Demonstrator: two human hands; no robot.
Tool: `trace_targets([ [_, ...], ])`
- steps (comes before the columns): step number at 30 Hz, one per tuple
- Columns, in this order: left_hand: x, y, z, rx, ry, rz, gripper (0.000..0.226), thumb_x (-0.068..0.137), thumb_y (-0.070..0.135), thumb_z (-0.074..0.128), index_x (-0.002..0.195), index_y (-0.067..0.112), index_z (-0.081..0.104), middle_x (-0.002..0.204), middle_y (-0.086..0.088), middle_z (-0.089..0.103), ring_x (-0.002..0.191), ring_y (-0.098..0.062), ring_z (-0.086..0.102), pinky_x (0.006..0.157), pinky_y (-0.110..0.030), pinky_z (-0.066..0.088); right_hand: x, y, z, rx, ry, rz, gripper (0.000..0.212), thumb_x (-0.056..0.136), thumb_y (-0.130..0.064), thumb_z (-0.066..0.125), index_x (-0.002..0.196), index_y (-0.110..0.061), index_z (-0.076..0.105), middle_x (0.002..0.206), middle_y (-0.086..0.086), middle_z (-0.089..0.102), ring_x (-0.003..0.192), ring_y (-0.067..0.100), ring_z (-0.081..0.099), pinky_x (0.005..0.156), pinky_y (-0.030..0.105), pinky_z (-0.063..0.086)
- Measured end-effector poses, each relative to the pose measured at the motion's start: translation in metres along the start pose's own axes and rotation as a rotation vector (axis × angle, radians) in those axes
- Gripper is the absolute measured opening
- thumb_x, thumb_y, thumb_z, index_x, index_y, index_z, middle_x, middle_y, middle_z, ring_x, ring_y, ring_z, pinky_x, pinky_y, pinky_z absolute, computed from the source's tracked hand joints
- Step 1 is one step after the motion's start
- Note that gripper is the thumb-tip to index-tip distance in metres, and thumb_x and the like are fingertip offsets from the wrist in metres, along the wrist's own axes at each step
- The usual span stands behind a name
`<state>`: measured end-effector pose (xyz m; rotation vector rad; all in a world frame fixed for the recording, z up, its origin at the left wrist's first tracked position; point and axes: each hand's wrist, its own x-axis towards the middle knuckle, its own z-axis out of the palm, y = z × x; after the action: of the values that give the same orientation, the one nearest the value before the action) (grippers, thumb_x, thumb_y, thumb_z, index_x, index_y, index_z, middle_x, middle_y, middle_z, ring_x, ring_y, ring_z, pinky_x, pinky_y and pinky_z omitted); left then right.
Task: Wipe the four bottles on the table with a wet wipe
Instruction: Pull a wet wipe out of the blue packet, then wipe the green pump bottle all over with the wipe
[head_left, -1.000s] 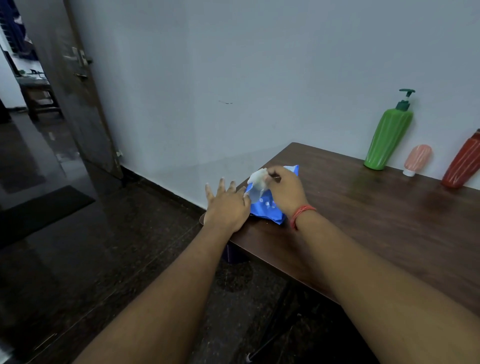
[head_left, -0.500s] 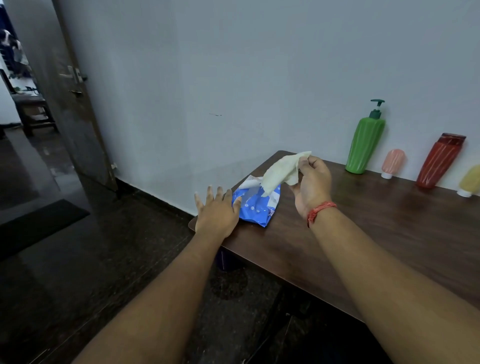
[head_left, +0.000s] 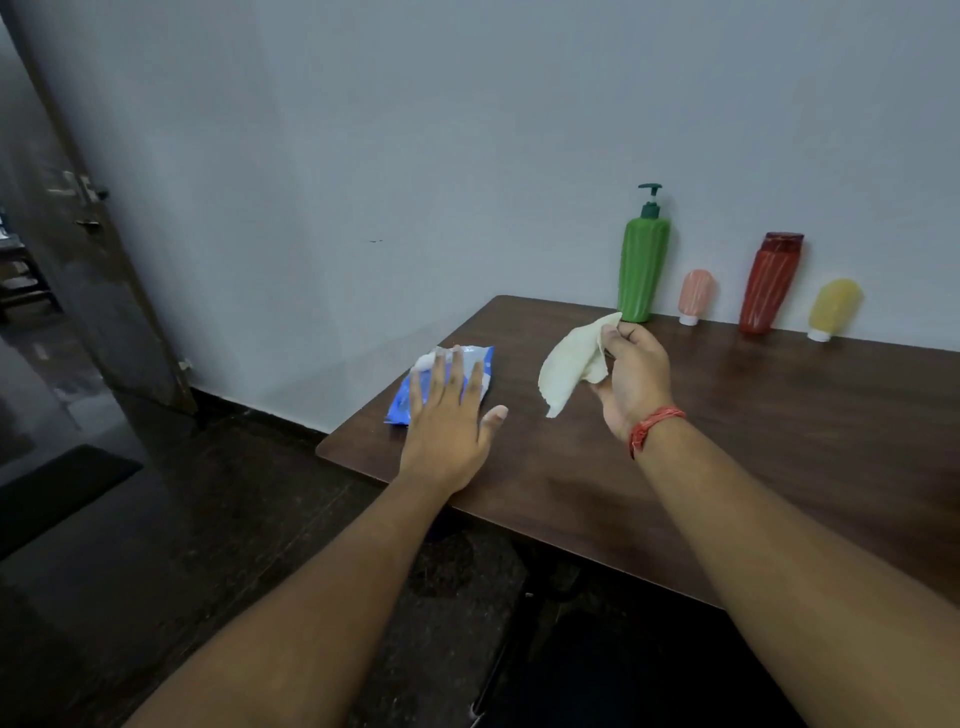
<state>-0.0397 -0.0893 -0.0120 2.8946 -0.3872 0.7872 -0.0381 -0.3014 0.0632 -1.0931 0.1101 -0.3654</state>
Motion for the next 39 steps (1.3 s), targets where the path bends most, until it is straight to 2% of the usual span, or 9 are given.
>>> trace_targets([
  [3,0.010,0.044,0.008,-0.027,-0.025,0.095,0.078,0.098,0.064,0.003,0.161,0.019,0.013,0.170,-0.009,0.005,0.157,-0.025,-0.005,0.124,-0.056,0.000,0.001,-0.011,-0.027,-0.037,-0.009,-0.030,0.016,0.100,-0.010,0.051,0.087,-0.013,0.059,0.084,0.005,0.064,0.072,0.015,0.061,0.060,0.027,0.051],
  [8,0.033,0.123,0.023,-0.193,-0.100,0.211,0.085,0.093,0.071,-0.005,0.161,0.022,0.002,0.170,-0.003,-0.006,0.155,-0.018,-0.016,0.125,-0.049,-0.008,0.011,-0.030,-0.087,-0.106,0.033,-0.080,0.013,0.098,-0.012,0.053,0.089,-0.011,0.061,0.095,0.017,0.064,0.086,0.026,0.062,0.072,0.041,0.051],
  [13,0.059,0.191,0.038,-0.627,-0.203,0.264,0.073,0.101,0.060,0.015,0.160,0.017,0.021,0.168,0.004,0.014,0.155,-0.010,-0.001,0.127,-0.044,0.001,0.031,-0.047,-0.149,-0.144,0.145,-0.127,0.014,0.098,-0.013,0.055,0.087,-0.013,0.063,0.094,0.016,0.067,0.088,0.029,0.064,0.073,0.046,0.052],
  [16,0.068,0.224,0.038,-0.987,-0.359,0.139,0.062,0.103,0.059,0.028,0.153,0.023,0.041,0.155,0.013,0.036,0.150,-0.011,0.023,0.125,-0.038,0.019,0.046,-0.052,-0.181,-0.206,0.213,-0.137,0.015,0.097,-0.017,0.057,0.085,-0.017,0.065,0.092,0.010,0.069,0.089,0.026,0.064,0.073,0.041,0.051],
  [20,0.088,0.253,0.049,-1.295,-0.460,0.044,0.055,0.097,0.066,0.034,0.118,0.030,0.070,0.117,0.011,0.073,0.120,-0.007,0.062,0.109,-0.031,0.042,0.063,-0.046,-0.207,-0.272,0.245,-0.190,0.011,0.097,-0.016,0.058,0.090,-0.013,0.066,0.084,0.002,0.070,0.083,0.014,0.064,0.076,0.033,0.052],
  [24,0.104,0.267,0.058,-1.367,-0.508,0.031,0.018,0.100,0.033,0.061,0.104,0.019,0.072,0.093,0.006,0.074,0.089,-0.005,0.067,0.088,-0.021,0.052,0.076,-0.037,-0.218,-0.299,0.186,-0.184,0.011,0.097,-0.017,0.060,0.090,-0.012,0.067,0.079,0.000,0.069,0.077,0.014,0.064,0.073,0.036,0.053],
  [30,0.124,0.267,0.074,-1.579,-0.478,-0.101,0.013,0.097,0.016,0.064,0.086,0.010,0.064,0.074,0.000,0.065,0.064,-0.009,0.056,0.061,-0.022,0.044,0.096,-0.036,-0.218,-0.309,0.084,-0.179,0.014,0.099,-0.016,0.057,0.096,-0.007,0.068,0.091,0.004,0.070,0.086,0.015,0.066,0.079,0.035,0.056],
  [35,0.132,0.262,0.081,-1.797,-0.434,-0.326,0.021,0.102,0.013,0.056,0.082,0.016,0.063,0.086,-0.002,0.066,0.082,-0.015,0.059,0.073,-0.033,0.046,0.097,-0.042,-0.222,-0.048,-0.018,0.112,0.047,0.097,-0.041,0.050,0.123,-0.003,0.059,0.119,0.017,0.069,0.109,0.031,0.067,0.091,0.052,0.053],
  [39,0.134,0.263,0.083,-1.856,-0.399,-0.418,0.020,0.102,0.007,0.053,0.085,0.013,0.059,0.094,-0.010,0.066,0.089,-0.024,0.061,0.076,-0.042,0.051,0.094,-0.048,-0.228,0.188,0.002,0.115,0.045,0.086,-0.013,0.066,0.129,-0.005,0.054,0.116,0.015,0.068,0.100,0.023,0.070,0.088,0.044,0.058],
])
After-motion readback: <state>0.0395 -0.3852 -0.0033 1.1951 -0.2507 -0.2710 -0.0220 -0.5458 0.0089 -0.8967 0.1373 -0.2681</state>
